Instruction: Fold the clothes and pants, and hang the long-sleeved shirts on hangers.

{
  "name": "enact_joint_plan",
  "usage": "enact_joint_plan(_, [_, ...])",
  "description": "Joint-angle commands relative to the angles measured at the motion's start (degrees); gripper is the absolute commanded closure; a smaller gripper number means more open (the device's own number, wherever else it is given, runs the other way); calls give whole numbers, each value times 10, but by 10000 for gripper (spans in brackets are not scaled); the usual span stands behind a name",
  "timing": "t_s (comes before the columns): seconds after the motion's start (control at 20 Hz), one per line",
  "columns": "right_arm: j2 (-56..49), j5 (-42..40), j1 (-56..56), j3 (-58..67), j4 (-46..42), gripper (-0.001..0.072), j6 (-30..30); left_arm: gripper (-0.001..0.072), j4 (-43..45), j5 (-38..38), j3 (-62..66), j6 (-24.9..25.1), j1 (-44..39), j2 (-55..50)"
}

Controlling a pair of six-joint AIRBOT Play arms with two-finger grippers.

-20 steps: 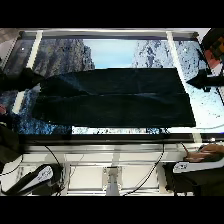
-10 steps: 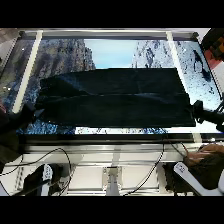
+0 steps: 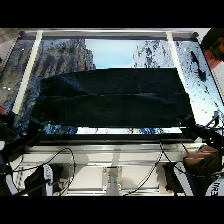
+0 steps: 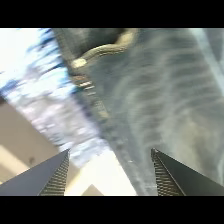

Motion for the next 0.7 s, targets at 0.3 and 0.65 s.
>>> enact_joint_plan(0.3, [-40,-5,22,-6,-11,33,55,126,-168,133,-38,172,3,-190])
enact_joint_plan(0.65, [-114,-56,22,-6,19,34,58,127,-275,158,-37,275,3,-275])
